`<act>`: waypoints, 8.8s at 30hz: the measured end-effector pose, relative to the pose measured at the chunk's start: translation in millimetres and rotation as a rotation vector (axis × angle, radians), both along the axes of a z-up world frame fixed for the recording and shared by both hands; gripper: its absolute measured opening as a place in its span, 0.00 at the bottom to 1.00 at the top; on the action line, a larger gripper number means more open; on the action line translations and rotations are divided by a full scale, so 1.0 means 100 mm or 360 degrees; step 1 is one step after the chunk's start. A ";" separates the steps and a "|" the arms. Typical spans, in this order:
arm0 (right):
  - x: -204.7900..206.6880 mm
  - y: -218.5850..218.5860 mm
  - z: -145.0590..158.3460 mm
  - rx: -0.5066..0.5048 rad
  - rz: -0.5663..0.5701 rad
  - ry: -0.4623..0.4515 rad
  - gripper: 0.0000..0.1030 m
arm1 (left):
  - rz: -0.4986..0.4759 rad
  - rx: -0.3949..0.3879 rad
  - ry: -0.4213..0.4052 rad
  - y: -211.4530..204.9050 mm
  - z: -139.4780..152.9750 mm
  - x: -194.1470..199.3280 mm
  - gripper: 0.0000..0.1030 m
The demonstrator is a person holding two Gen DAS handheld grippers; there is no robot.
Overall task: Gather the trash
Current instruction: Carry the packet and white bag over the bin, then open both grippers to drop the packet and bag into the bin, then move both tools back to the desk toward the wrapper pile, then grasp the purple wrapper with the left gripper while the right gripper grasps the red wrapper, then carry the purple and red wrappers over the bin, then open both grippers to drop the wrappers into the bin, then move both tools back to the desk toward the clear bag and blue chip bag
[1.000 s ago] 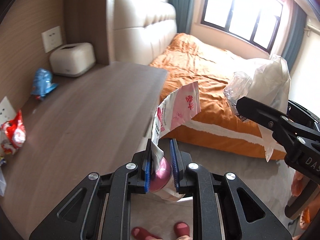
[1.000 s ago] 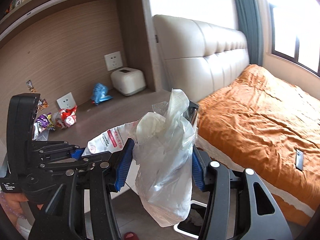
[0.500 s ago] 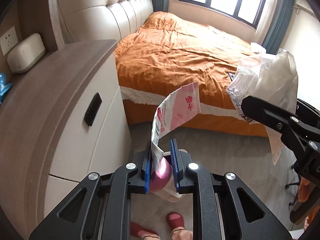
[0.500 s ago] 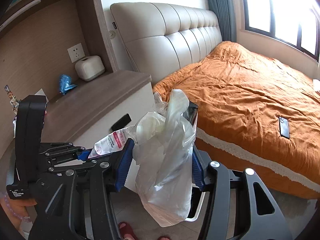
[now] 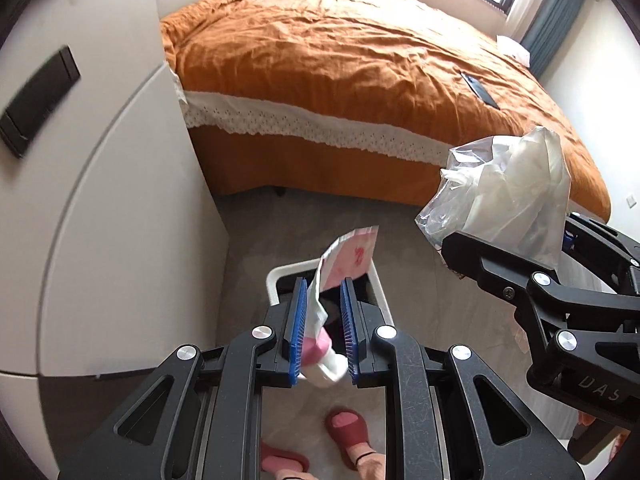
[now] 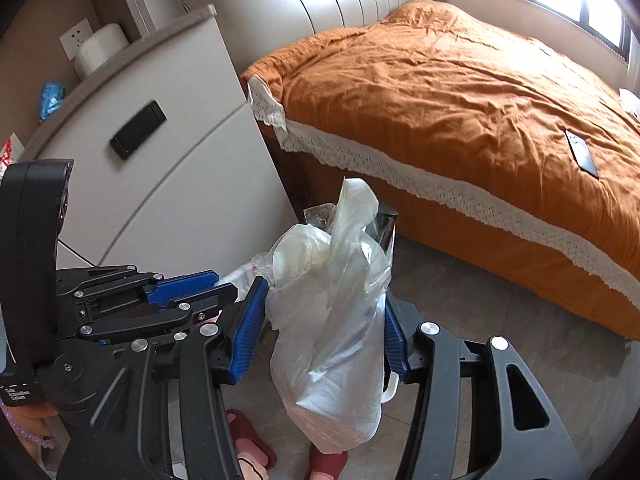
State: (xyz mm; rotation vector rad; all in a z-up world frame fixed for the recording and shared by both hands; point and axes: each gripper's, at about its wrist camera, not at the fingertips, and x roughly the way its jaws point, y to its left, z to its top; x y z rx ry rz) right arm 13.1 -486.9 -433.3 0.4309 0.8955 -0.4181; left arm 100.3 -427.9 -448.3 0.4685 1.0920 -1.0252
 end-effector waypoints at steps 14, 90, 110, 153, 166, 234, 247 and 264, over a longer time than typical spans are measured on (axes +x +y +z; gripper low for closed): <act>-0.21 -0.46 -1.35 0.0060 -0.0194 0.0276 0.96 | 0.0247 0.0120 0.0168 0.08 -1.41 0.27 0.95; 2.76 3.51 2.77 -0.0269 0.1125 -0.0703 0.96 | 0.1634 -0.0030 -0.0940 4.38 3.03 1.74 0.95; 3.71 3.82 1.95 -0.0015 0.1166 -0.0340 0.74 | 0.1514 -0.0039 -0.0679 4.67 2.50 2.43 0.48; 0.67 0.99 2.93 -0.0285 0.0400 -0.0486 0.40 | 0.0480 -0.0427 -0.0490 1.72 3.03 0.35 0.22; 0.10 0.07 1.70 -0.0133 -0.0024 -0.0181 0.40 | 0.0126 -0.0279 -0.0121 0.52 1.61 -0.03 0.23; 1.50 1.93 2.87 -0.0314 0.0752 -0.0652 0.96 | 0.0947 -0.0475 -0.0581 2.56 2.95 0.88 0.95; 2.50 2.80 2.95 -0.0300 0.0908 -0.0711 0.96 | 0.1252 -0.0408 -0.0737 3.68 3.14 1.72 0.95; 3.52 3.11 2.58 -0.0273 0.0916 -0.0578 0.96 | 0.1404 -0.0316 -0.0615 4.16 2.69 2.59 0.95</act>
